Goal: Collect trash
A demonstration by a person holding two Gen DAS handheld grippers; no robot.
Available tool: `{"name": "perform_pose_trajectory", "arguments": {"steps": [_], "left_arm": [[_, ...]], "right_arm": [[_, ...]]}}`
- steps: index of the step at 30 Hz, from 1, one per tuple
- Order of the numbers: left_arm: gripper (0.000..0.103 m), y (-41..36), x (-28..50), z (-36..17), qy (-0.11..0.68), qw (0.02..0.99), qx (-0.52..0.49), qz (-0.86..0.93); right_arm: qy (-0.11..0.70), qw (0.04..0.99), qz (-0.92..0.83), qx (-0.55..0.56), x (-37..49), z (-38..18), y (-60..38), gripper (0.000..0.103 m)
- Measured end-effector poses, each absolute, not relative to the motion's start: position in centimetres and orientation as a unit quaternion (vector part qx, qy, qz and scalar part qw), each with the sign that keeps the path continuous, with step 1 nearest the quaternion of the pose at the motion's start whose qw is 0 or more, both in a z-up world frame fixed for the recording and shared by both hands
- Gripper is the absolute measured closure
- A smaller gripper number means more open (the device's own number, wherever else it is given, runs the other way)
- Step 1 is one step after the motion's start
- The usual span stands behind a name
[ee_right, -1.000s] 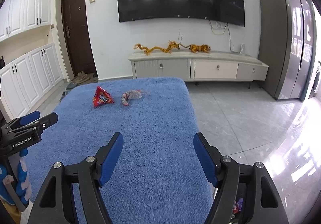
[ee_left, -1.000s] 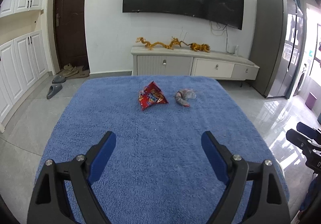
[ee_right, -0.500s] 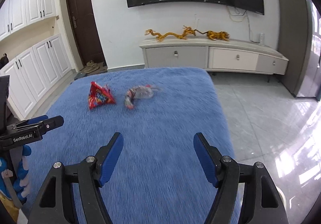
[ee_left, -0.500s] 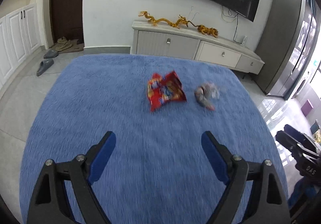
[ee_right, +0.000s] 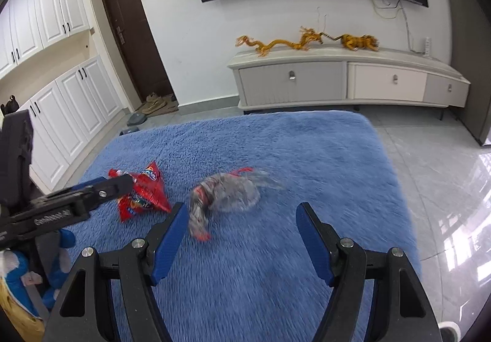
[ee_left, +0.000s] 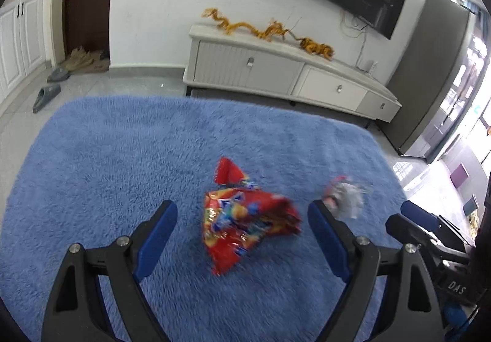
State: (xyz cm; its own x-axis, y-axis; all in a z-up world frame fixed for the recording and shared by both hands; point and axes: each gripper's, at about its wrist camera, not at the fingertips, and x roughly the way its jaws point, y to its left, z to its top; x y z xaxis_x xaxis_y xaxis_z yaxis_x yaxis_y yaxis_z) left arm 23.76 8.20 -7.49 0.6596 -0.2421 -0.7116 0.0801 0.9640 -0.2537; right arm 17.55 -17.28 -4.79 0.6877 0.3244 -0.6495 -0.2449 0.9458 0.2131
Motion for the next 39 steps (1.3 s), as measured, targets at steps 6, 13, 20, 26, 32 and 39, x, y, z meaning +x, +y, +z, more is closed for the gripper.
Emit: {"name": "perform_pose_trajectory", "arguments": {"steps": [6, 13, 20, 26, 32, 39], "left_arm": [[0.017, 9.9, 24.8, -9.2, 0.410, 0.896, -0.140, -0.094], [0.024, 10.0, 24.8, -9.7, 0.408, 0.894, -0.151, -0.104], [0.047, 8.9, 24.2, -9.2, 0.402, 0.897, -0.138, -0.120], [0.078, 6.9, 22.9, -8.8, 0.405, 0.896, -0.108, -0.145], [0.084, 6.1, 20.5, -7.7, 0.401, 0.895, -0.111, -0.160], [0.084, 5.6, 14.8, -5.7, 0.388, 0.895, -0.119, -0.182]], "right_arm": [[0.378, 0.908, 0.171, 0.063, 20.9, -6.1, -15.8, 0.033], [0.408, 0.895, 0.173, 0.053, 23.2, -7.8, -13.4, 0.038], [0.409, 0.889, 0.193, 0.070, 21.9, -8.1, -14.8, 0.081], [0.382, 0.896, 0.206, 0.097, 17.7, -7.4, -16.7, 0.086], [0.380, 0.898, 0.193, 0.110, 14.0, -6.6, -18.8, 0.086], [0.379, 0.900, 0.177, 0.123, 8.6, -5.5, -20.7, 0.086]]}}
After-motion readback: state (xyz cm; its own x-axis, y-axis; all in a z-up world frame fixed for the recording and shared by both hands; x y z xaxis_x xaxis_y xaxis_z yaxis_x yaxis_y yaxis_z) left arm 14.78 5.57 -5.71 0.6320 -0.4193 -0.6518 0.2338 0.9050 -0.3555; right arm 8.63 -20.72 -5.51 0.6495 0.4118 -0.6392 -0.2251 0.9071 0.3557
